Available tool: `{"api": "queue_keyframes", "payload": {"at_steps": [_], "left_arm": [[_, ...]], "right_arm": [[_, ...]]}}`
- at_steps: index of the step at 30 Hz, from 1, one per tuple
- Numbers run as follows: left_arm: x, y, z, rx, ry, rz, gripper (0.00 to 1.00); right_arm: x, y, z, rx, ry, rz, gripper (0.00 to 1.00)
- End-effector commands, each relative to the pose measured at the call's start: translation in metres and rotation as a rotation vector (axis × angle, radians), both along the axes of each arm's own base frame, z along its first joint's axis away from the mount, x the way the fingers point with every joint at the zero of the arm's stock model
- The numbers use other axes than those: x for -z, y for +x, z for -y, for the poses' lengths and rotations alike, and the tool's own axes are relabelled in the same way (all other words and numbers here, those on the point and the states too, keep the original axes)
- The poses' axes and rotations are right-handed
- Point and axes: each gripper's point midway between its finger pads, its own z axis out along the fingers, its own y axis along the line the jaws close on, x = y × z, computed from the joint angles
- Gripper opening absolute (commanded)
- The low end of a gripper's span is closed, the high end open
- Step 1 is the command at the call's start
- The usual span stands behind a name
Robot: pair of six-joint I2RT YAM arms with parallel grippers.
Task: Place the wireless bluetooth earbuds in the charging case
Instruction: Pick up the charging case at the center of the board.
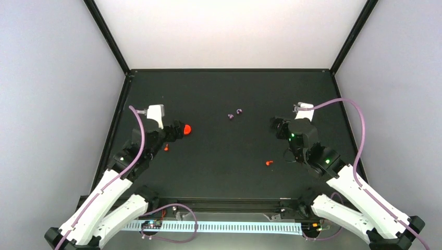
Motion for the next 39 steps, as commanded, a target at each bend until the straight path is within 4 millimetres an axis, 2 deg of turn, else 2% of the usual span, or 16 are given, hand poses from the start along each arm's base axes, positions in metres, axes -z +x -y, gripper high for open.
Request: {"api": "queue_keyframes", "payload": {"at_steps": [1,5,9,12,17,21,28,31,36,39], "left_arm": [[-0.026,-0.007,-0.005,-0.003,-0.010,0.070,0.99],[-0.050,-0.011,0.000,0.071,0.037,0.179,0.99],[-0.061,-0.008,-0.007,0.044,0.095,0.228,0.99],[-0.061,-0.007,-0.009,0.044,0.133,0.240,0.99],[-0.046,-0.010,-0.012,0.037,0.131,0.249,0.99],[-0.038,-0.017,-0.011,0.051,0.097,0.278,0.99],[-0.045,-0.023,-0.006,0.095,0.072,0.308,0.99],[-0.046,-0.024,-0.004,0.106,0.063,0.315,0.99],[-0.048,-0.026,-0.003,0.115,0.059,0.325,0.99],[-0.049,-0.027,-0.003,0.118,0.062,0.330,0.99]], "right_arm": [[-0.005,-0.003,0.006,-0.005,-0.022,0.039,1.00],[-0.014,-0.007,-0.013,-0.136,-0.019,0.072,1.00],[-0.015,-0.004,-0.033,-0.222,-0.011,0.057,1.00],[-0.007,0.006,-0.041,-0.211,-0.008,0.011,1.00],[0.015,0.029,-0.047,-0.123,0.038,-0.051,1.00],[0.044,0.054,-0.032,0.006,0.086,-0.127,1.00],[0.098,0.090,0.025,0.245,0.235,-0.214,1.00],[0.114,0.105,0.050,0.338,0.231,-0.250,1.00],[0.145,0.127,0.065,0.404,0.139,-0.365,1.00],[0.159,0.136,0.062,0.399,0.112,-0.418,1.00]]}}
